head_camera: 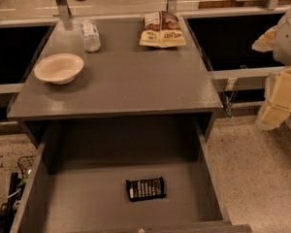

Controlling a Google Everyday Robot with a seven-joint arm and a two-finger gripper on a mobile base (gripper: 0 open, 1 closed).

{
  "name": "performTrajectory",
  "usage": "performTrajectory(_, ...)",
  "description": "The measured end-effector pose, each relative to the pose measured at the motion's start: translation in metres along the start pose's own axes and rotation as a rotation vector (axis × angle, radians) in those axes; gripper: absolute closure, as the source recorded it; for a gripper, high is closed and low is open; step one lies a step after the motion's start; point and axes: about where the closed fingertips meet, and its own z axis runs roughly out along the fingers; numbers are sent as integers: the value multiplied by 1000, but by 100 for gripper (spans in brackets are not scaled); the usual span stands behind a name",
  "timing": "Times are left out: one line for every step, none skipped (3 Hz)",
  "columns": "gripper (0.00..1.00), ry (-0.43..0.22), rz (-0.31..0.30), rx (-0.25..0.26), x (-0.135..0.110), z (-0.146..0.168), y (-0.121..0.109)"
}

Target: Pick rxbar chocolate from top drawer and place on counter

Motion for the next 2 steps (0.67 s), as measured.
performTrajectory(0, 0, 0, 0, 0, 0, 0)
performTrajectory(0, -41, -10, 1, -2, -3, 0)
